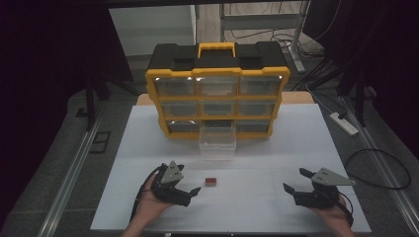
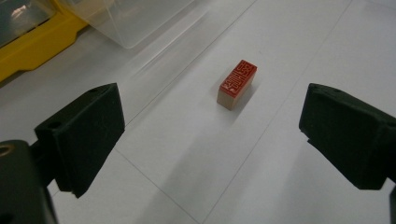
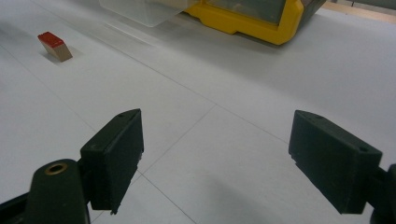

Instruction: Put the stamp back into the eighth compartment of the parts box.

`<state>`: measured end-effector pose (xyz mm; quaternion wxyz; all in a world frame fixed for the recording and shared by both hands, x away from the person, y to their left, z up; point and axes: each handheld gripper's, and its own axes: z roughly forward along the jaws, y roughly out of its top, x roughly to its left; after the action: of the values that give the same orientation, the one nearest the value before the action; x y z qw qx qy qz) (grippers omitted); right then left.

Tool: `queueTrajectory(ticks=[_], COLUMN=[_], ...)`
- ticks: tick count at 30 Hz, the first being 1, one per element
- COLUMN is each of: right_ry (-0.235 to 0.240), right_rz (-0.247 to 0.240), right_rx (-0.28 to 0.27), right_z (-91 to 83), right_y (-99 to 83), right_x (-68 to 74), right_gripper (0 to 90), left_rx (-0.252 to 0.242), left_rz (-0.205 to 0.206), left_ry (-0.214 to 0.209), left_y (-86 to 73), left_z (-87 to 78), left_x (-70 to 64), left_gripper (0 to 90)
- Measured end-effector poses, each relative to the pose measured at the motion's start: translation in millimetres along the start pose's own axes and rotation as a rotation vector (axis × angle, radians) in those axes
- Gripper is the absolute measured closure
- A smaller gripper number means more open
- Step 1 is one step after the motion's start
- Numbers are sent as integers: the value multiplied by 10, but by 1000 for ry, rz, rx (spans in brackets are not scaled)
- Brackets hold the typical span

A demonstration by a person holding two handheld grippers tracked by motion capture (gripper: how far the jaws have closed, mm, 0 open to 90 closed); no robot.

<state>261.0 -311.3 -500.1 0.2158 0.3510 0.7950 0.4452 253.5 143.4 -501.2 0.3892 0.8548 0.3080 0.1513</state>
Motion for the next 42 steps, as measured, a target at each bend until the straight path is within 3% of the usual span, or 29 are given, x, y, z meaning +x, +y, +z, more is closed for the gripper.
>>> queueTrajectory(ticks=[23, 29, 42], right_ry=[-1, -3, -6], right_rz=[0, 3, 5], right_rx=[0, 1, 5], right_z=[-1, -2, -2], right_y=[1, 1, 0], right_x=[-2, -9, -8], right_gripper=[189, 189, 188], left_rx=[80, 110, 165], left_rz=[69, 70, 118], left_ry=[-91, -104, -134], left_y=[233, 249, 344], left_z=[313, 387, 582], left_x=[-31, -2, -13], left_gripper=[86, 87, 124])
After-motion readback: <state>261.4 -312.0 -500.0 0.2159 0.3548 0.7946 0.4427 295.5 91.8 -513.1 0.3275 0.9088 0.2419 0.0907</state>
